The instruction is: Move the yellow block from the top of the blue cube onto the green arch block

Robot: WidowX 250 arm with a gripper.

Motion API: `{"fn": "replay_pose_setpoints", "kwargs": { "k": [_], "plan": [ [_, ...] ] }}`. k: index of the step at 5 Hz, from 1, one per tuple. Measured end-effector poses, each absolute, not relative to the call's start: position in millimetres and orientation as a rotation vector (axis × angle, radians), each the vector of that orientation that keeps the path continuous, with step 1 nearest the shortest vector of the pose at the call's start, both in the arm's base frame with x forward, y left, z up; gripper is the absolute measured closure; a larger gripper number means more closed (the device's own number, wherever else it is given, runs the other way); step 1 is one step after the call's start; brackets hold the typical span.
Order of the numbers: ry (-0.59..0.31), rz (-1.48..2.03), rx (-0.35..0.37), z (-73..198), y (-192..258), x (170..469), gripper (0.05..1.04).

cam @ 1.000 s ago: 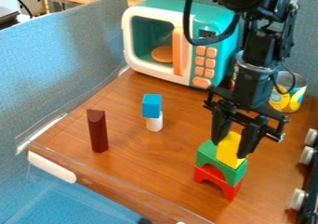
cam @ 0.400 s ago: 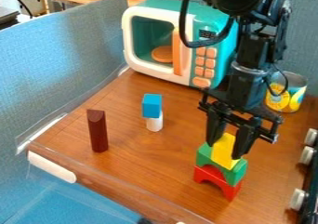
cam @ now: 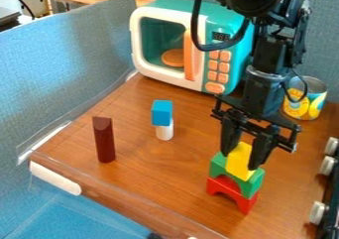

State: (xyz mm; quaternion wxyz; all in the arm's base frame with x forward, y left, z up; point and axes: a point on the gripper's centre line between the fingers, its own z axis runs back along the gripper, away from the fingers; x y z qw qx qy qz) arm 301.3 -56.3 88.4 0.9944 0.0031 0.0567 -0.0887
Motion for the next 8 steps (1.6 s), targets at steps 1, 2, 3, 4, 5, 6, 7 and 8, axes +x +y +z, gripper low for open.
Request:
{"fn": "replay_pose_setpoints", "kwargs": {
  "k": [1,2,3,4,5,6,7,8],
  "plan": [
    [0.111,-0.178,0.006,88.3,-56.4,301.8,0.56],
    [0.111,-0.184,0.004,88.3,-60.1,301.0,0.56],
    [0.104,-0.188,0.005,88.2,-62.8,301.5,0.56],
    [0.092,-0.183,0.006,88.0,-66.9,302.6,0.477],
    [0.092,-0.167,-0.008,85.6,-64.6,302.2,0.191],
    [0.085,-0.069,-0.04,90.0,-45.7,301.1,0.073],
    [0.098,-0.004,-0.095,96.0,-31.9,300.5,0.077],
    [0.014,0.109,-0.159,129.1,-0.7,304.4,0.083]
  ]
}}
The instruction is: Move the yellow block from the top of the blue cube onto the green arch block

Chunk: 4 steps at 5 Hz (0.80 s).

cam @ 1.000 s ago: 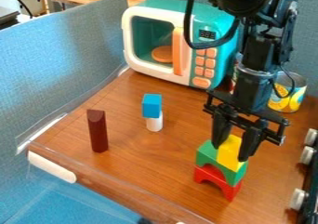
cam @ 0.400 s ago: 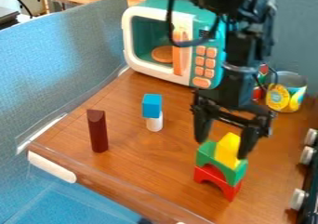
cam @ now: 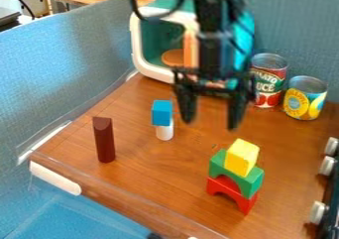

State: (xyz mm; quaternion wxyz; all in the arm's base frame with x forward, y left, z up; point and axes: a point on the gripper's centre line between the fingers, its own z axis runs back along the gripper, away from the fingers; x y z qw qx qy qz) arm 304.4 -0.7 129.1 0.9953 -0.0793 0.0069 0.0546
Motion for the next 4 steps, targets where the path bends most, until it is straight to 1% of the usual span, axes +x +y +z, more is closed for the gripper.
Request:
{"fn": "replay_pose_setpoints", "kwargs": {
  "k": [1,2,3,4],
  "plan": [
    [-0.048,0.141,-0.206,155.8,18.0,301.9,0.083],
    [-0.057,0.169,-0.135,164.9,37.4,301.4,0.083],
    [-0.118,0.178,0.006,150.4,60.2,306.1,0.083],
    [-0.157,0.234,0.024,141.5,83.4,305.1,0.083]
  ]
}}
